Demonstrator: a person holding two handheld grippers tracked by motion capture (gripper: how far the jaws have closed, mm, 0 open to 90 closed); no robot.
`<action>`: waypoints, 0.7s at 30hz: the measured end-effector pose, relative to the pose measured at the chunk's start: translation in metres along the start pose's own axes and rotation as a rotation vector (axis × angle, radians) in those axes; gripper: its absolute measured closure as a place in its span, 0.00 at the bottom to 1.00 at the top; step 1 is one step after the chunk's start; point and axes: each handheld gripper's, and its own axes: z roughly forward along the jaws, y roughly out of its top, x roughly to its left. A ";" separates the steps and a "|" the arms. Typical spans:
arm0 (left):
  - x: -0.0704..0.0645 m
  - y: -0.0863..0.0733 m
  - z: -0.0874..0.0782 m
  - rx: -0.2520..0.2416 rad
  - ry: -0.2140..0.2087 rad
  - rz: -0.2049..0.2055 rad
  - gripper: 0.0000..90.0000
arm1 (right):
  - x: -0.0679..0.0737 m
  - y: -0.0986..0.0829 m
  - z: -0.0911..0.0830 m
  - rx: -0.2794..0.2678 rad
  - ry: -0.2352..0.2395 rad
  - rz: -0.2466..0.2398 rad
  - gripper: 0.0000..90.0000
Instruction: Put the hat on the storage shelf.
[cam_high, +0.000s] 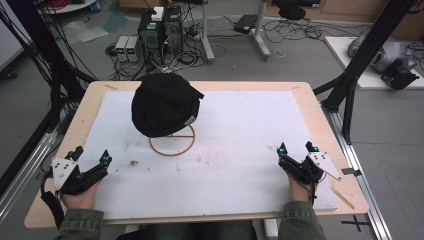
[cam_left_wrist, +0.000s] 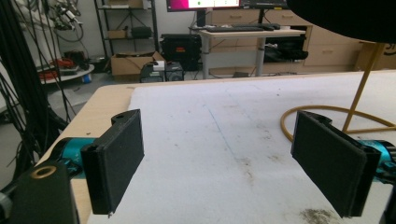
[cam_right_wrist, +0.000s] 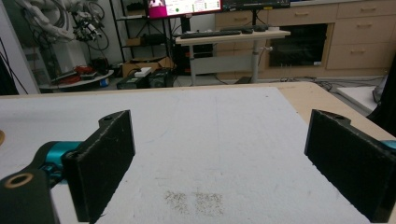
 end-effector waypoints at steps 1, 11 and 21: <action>0.000 0.000 0.000 0.000 -0.002 0.000 0.19 | 0.000 0.000 0.000 0.001 0.000 0.000 0.08; 0.003 0.000 -0.001 -0.001 0.001 -0.009 0.19 | 0.001 0.000 0.001 0.008 0.003 -0.001 0.08; 0.000 -0.001 0.000 0.012 -0.016 0.001 0.19 | 0.001 -0.001 0.006 0.017 0.017 0.002 0.08</action>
